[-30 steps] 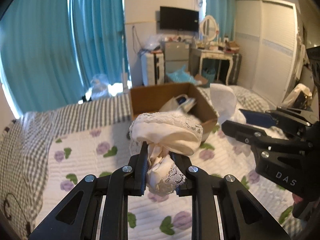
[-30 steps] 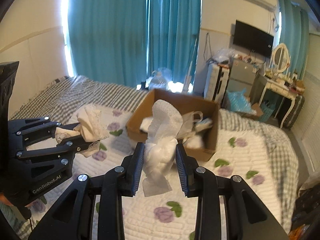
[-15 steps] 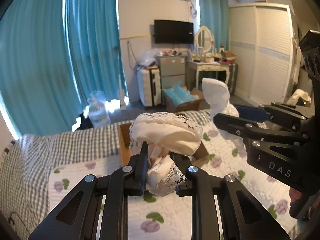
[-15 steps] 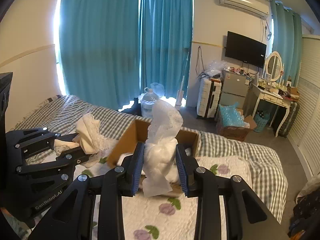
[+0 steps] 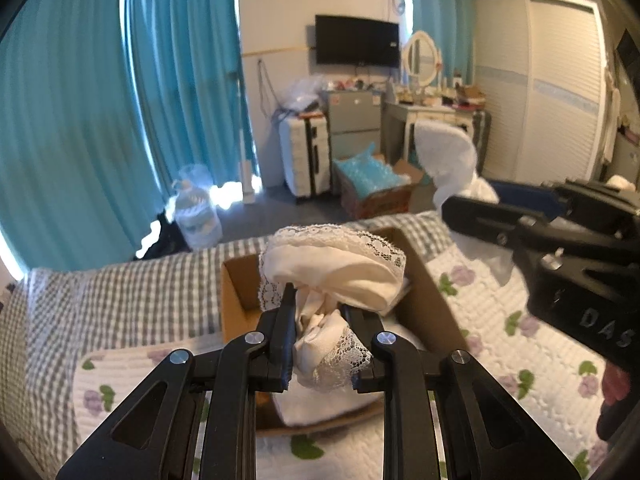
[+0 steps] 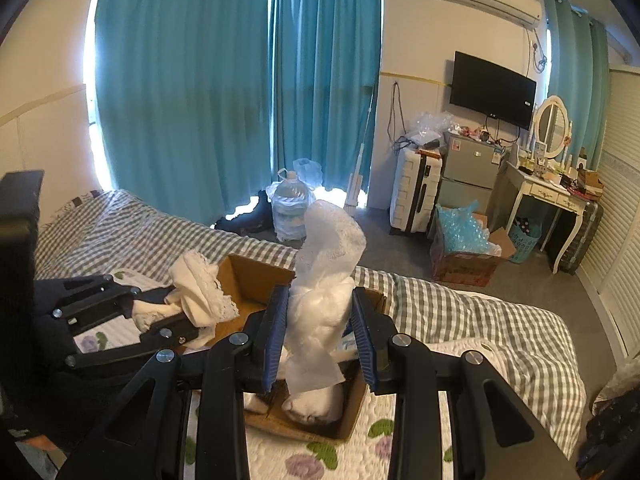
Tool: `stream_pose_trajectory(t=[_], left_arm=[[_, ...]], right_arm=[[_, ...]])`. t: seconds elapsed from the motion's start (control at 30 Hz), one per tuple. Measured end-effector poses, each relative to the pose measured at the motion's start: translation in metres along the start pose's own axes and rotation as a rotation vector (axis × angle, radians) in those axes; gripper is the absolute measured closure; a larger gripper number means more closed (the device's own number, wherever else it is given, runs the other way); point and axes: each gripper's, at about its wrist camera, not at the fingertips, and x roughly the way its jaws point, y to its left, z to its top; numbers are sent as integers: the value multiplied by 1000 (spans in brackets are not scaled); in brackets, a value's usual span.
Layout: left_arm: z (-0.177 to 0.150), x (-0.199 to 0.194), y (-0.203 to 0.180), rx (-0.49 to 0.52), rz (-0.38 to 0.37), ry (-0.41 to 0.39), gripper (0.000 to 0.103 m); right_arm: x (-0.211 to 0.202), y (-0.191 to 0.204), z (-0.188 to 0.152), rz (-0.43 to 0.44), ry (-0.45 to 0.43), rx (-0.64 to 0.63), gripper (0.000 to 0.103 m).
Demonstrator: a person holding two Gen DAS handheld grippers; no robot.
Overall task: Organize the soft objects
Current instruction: 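Carry the tissue and lace cloth into the box and open both tools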
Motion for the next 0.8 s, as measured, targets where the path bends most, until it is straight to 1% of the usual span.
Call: stream_pose_trajectory(t=[0.1,0.13,0.27,0.3,0.33,0.37,0.4,0.5,0.53,0.57,0.6,0.63,0.7,0.8], left_arm=[[-4,22,4,-6,-6,25,82],[-5,28,5,-12,-9,33,77],[-10,51,9,-30,-18,50,77],[-11,57,8,-26,-10,60,65],[-12,61,8,-24,9,67,51],[-14,64,8,-22,29,64,45],[-14,66,8,-20,37,57,35],[-17,67,7,-3,50,31,33],[-18,68,6,3,58,31,32],[-19,68,7,9,72,33,32],[-19,68,7,9,82,35,27],[-20,67,8,6,86,33,22],[-20,65,13,-3,89,24,22],[-17,52,16,-23,90,10,22]], right_arm=[[23,-7,0,4,16,10,71],[32,-10,1,5,23,13,71],[63,-19,-2,13,52,34,71],[71,-22,-4,19,60,44,71],[76,-24,-6,24,65,51,71],[82,-25,-8,30,70,57,71],[87,-26,-12,36,77,59,71],[99,-25,-19,39,84,60,71],[102,-26,-20,37,74,65,70],[104,-26,-20,34,68,72,58],[105,-27,-20,25,66,87,47],[105,-29,-20,13,61,103,33],[99,-30,-17,11,39,117,32],[84,-31,-11,-24,23,112,32]])
